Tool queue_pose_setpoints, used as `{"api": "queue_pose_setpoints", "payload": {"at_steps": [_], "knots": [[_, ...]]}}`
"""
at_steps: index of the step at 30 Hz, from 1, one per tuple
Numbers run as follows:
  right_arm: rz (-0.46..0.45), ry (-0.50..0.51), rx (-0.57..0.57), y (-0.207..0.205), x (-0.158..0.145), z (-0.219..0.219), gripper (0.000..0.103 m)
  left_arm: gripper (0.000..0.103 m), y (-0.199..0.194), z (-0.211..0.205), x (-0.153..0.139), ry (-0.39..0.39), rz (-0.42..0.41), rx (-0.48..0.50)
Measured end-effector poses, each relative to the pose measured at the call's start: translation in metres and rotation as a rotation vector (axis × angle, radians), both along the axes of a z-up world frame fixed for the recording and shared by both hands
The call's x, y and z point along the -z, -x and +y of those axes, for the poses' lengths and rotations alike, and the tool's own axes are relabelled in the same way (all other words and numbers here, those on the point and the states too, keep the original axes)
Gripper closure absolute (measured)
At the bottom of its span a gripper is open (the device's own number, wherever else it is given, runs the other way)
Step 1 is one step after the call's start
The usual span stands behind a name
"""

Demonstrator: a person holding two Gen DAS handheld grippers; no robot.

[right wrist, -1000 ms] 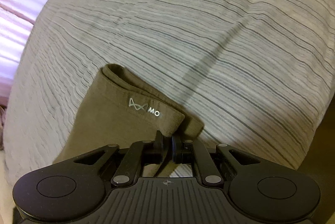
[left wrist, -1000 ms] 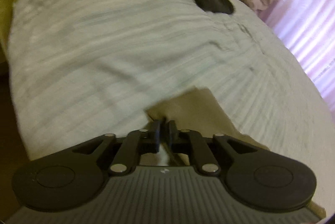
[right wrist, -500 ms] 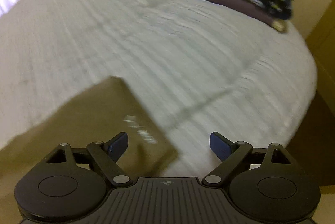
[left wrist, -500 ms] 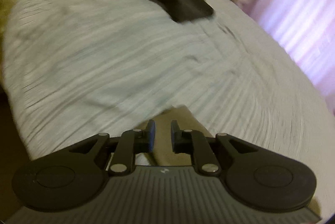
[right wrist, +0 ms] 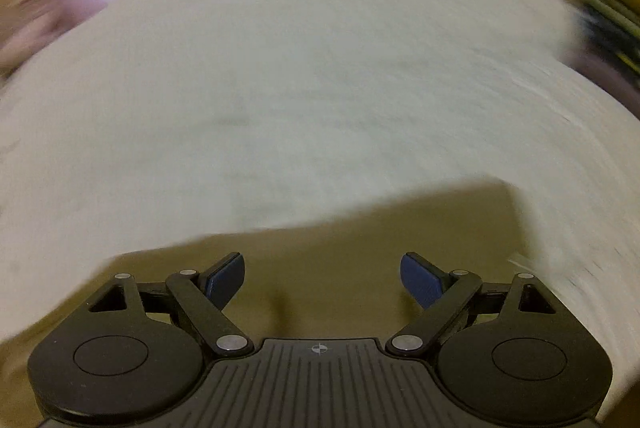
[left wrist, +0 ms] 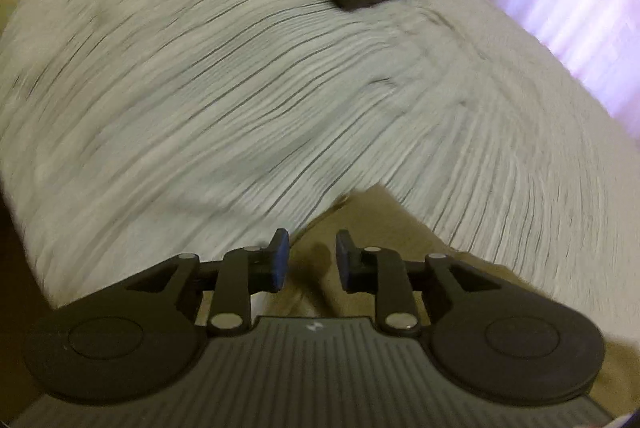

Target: Fold clothes

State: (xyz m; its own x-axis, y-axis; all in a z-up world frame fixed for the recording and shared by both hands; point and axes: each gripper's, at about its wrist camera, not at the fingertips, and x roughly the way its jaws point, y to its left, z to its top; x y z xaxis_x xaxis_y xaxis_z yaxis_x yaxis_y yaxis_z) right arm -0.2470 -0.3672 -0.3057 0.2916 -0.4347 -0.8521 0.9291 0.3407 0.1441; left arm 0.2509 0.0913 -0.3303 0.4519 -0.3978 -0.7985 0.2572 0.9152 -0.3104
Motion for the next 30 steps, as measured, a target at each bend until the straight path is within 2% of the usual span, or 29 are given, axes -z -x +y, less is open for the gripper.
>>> {"api": "queue_pose_setpoints", "payload": {"at_steps": [1,2,6,8,11,13,16,19,21,28,29,30], "knots": [[-0.014,0.001,-0.082,-0.023,-0.001,0.002,0.021,0.083,0.004,0.005,0.000,0.014,0.023,-0.032],[-0.027,-0.012,-0.184,-0.054,-0.001,0.006,0.034,0.083,0.008,0.009,0.001,0.030,0.045,-0.062],[-0.083,-0.086,-0.529,-0.165,0.005,0.032,0.041,0.083,0.024,0.019,0.004,0.102,0.129,-0.205],[-0.106,-0.115,-0.705,-0.219,0.013,0.054,0.065,0.082,0.026,0.020,0.007,0.123,0.167,-0.264],[-0.090,-0.185,-0.937,-0.296,0.029,0.090,0.068,0.082,0.026,0.011,0.009,0.098,0.228,-0.291],[-0.055,-0.188,-1.111,-0.342,0.038,0.119,0.068,0.080,0.027,0.003,0.009,0.074,0.241,-0.285],[-0.028,-0.229,-1.297,-0.399,0.049,0.154,0.068,0.079,0.028,0.001,0.011,0.114,0.232,-0.308],[-0.049,-0.277,-1.416,-0.446,0.058,0.180,0.068,0.079,0.023,0.007,0.018,0.200,0.229,-0.370],[-0.083,-0.347,-1.469,-0.473,0.066,0.193,0.068,0.079,0.016,0.011,0.020,0.224,0.216,-0.400],[-0.087,-0.496,-1.551,-0.528,0.098,0.220,0.068,0.080,0.006,0.014,0.037,0.307,0.212,-0.478],[-0.086,-0.503,-1.557,-0.532,0.101,0.223,0.068,0.087,0.007,0.012,0.037,0.319,0.196,-0.467],[-0.088,-0.507,-1.565,-0.535,0.104,0.225,0.074,0.103,0.008,0.011,0.036,0.326,0.175,-0.454]]}}
